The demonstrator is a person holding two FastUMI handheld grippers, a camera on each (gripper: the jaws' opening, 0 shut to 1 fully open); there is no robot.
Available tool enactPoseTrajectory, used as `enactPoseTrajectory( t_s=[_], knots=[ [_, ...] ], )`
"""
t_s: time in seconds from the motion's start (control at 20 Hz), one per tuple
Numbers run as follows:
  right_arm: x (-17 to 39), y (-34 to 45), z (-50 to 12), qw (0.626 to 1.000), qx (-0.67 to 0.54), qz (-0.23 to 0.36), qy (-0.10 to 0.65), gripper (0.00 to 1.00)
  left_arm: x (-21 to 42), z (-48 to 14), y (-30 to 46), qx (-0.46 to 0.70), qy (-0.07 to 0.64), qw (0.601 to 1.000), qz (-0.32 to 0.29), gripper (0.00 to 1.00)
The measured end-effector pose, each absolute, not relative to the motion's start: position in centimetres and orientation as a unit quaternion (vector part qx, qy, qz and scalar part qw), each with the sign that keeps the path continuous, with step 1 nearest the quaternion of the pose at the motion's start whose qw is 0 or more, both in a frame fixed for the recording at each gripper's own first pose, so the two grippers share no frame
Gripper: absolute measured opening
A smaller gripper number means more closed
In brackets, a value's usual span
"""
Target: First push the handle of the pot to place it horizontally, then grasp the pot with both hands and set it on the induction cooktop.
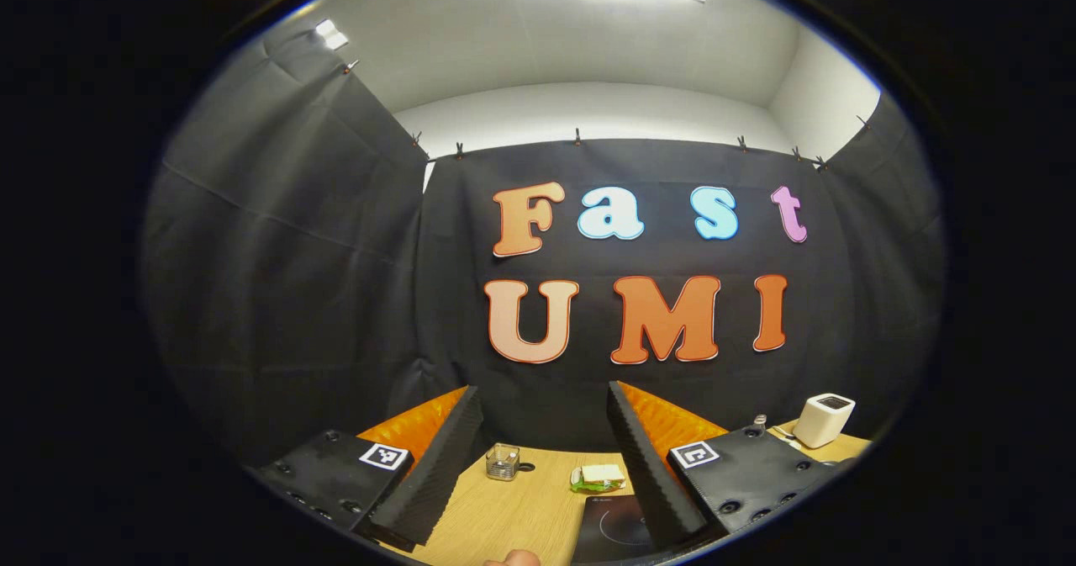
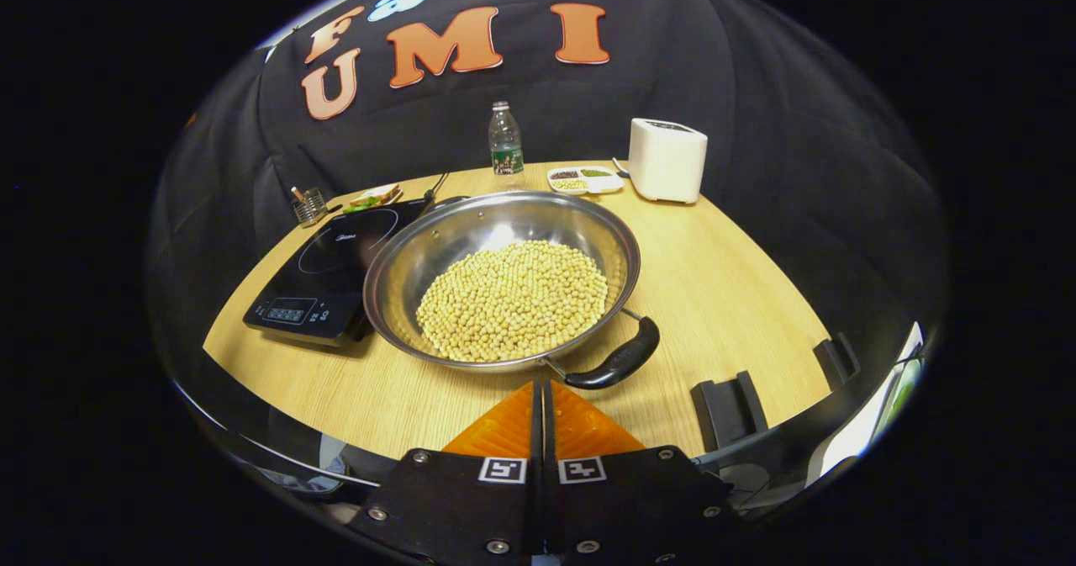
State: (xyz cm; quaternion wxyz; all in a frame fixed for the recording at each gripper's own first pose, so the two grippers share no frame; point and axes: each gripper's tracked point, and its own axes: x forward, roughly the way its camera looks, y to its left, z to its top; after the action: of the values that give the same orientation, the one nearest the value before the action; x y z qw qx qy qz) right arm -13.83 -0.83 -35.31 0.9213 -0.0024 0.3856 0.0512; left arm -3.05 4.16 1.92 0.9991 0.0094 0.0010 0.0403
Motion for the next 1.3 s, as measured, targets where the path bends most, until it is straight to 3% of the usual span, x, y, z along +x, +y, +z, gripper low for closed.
enactPoseTrajectory(
  t_s=[1.3],
  knots=[
    [-9.7,-4.9,-35.6,0.916,0.058,-0.01,0.397,0.0,-1.7,1.2,3.1,0.018,0.013,0.999,0.036,0.99]
  ],
)
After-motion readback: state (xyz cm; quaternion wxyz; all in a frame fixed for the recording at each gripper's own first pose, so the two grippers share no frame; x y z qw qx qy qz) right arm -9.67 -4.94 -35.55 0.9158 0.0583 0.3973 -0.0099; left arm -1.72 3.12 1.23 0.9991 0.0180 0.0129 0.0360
